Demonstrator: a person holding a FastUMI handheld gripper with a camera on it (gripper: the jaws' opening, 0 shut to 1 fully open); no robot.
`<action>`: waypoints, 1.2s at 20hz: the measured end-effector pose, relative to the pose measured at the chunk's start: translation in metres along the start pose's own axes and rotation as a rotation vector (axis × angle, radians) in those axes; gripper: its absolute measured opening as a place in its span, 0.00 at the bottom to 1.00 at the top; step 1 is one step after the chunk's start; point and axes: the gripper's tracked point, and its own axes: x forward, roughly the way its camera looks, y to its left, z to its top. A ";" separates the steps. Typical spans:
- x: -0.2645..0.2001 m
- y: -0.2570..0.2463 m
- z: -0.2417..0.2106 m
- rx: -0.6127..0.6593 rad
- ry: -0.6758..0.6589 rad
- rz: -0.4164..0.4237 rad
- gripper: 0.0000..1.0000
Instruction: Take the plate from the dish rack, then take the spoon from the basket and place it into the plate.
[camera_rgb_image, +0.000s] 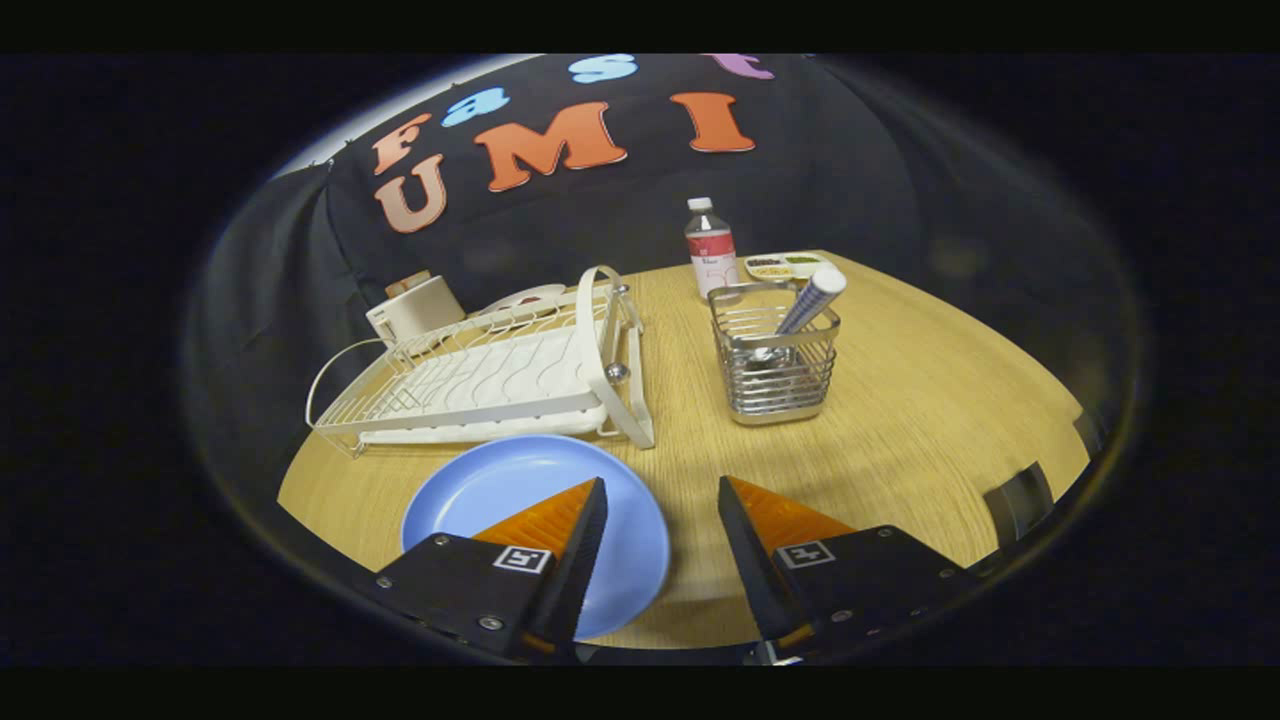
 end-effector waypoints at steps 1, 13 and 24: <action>0.000 -0.004 0.010 -0.008 -0.040 -0.012 0.69; -0.006 -0.050 0.094 -0.168 -0.390 -0.223 0.73; 0.027 -0.047 0.097 -0.085 -0.363 -0.203 0.13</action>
